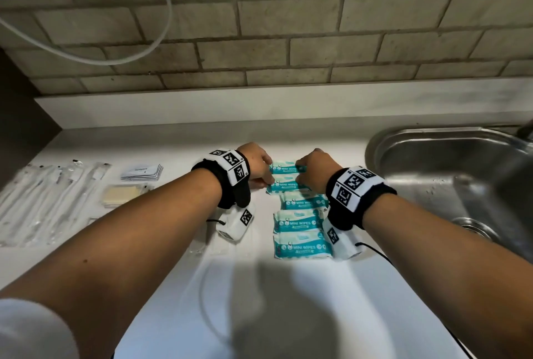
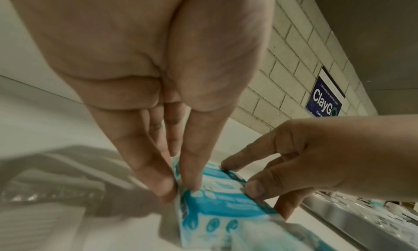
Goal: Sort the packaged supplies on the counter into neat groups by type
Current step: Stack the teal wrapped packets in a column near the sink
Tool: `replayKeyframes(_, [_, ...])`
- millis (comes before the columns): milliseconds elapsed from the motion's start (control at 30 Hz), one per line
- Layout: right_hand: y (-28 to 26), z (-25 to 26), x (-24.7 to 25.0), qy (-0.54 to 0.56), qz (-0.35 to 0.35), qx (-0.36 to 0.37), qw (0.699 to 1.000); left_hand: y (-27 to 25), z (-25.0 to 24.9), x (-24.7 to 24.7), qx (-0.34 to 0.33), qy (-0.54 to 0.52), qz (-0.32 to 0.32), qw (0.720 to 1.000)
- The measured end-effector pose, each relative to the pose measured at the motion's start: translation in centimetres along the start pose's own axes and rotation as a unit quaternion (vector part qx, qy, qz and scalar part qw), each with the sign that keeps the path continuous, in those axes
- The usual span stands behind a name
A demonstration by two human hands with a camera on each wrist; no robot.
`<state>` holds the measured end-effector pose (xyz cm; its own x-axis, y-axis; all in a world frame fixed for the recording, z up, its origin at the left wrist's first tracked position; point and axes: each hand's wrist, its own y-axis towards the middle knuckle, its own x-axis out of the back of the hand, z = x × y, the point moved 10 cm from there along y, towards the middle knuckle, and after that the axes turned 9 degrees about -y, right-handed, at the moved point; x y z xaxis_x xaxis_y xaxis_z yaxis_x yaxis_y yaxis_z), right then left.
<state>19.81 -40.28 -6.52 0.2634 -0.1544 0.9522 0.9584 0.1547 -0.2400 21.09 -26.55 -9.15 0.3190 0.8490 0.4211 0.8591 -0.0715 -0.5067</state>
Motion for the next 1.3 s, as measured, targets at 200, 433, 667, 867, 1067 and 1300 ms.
replayKeyframes(200, [0.2, 0.4, 0.1, -0.022, 0.010, 0.020, 1.000, 0.0, 0.4, 0.0, -0.008, -0.060, 0.011, 0.998])
replayKeyframes(433, [0.3, 0.9, -0.1, -0.047, 0.012, 0.035, 0.998, -0.4, 0.2, 0.1, -0.008, -0.062, 0.010, 0.998])
replayKeyframes(667, [0.4, 0.5, -0.2, -0.045, 0.014, 0.023, 0.999, -0.2, 0.1, 0.0, -0.015, -0.035, 0.005, 0.999])
replayKeyframes(867, [0.3, 0.7, -0.2, -0.054, 0.019, 0.028, 0.998, -0.1, 0.1, 0.1, -0.017, -0.025, -0.003, 1.000])
replayKeyframes(1067, [-0.5, 0.9, -0.3, -0.051, 0.036, 0.037, 0.997, -1.0, -0.3, 0.0, -0.019, 0.003, -0.014, 1.000])
replayKeyframes(1300, [-4.2, -1.4, 1.0, -0.015, 0.016, -0.002, 1.000, -4.3, 0.1, 0.4, -0.029, 0.047, -0.051, 0.997])
